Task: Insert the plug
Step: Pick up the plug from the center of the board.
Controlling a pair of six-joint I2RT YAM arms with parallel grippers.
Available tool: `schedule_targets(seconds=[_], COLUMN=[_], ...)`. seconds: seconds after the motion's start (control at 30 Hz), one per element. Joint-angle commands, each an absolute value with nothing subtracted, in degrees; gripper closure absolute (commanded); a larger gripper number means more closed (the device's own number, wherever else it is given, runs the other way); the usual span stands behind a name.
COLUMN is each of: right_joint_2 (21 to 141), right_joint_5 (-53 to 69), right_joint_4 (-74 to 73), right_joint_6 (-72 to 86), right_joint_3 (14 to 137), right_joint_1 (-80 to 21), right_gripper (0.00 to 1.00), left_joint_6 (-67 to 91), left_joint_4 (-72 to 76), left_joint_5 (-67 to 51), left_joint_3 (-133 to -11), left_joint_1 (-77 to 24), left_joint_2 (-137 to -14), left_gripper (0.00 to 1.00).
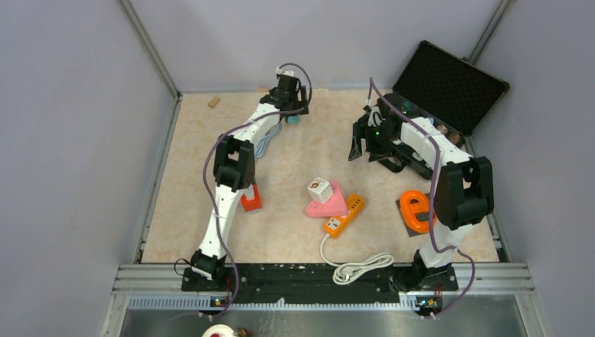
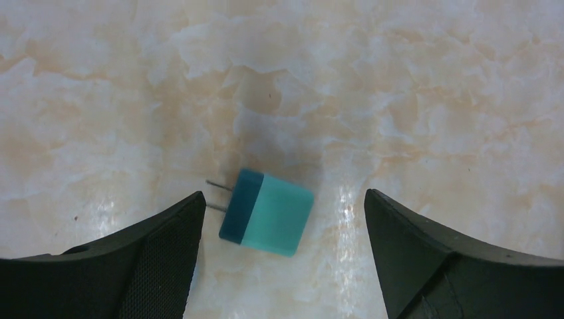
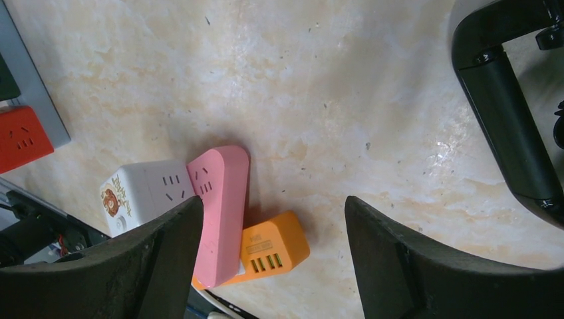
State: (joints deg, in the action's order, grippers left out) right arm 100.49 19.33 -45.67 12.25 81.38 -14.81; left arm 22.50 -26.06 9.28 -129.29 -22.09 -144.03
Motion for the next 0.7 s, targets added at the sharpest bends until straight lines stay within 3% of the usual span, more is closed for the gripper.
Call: schedule_targets(seconds=[0.0, 0.07, 0.17, 0.33, 0.67], right_joint_2=[99.77, 100.25, 101.04, 102.57, 105.91], right_joint_5=[20.3, 20.46, 20.65, 21.19, 24.62], right_joint_4=[-46.48, -46.72, -47.23, -48.23, -48.78], right_joint_6=[11.63, 11.55, 11.39, 11.38, 12.56], right_joint_3=[82.33, 82.65, 83.47, 86.19, 91.89], right_joint_1=[-14.37, -14.33, -14.33, -14.34, -14.39], right_gripper=[0.24, 0.24, 0.24, 0.24, 0.24], left_joint_6=[19.74, 19.44, 19.25, 20.15, 31.09], left_joint_4=[-23.98, -23.84, -24.35, -27.55, -30.91], left_joint_5=[9.62, 8.62, 6.89, 6.16, 1.94], left_joint_3=[-137.24, -137.48, -136.92, -134.3, -116.45], left_joint_1=[-21.87, -21.87, -21.85, -22.06, -23.84], left_joint_2=[-148.47, -149.08, -149.26, -147.17, -133.67], left_gripper=[0.13, 0.19, 0.37, 0.47, 0.66])
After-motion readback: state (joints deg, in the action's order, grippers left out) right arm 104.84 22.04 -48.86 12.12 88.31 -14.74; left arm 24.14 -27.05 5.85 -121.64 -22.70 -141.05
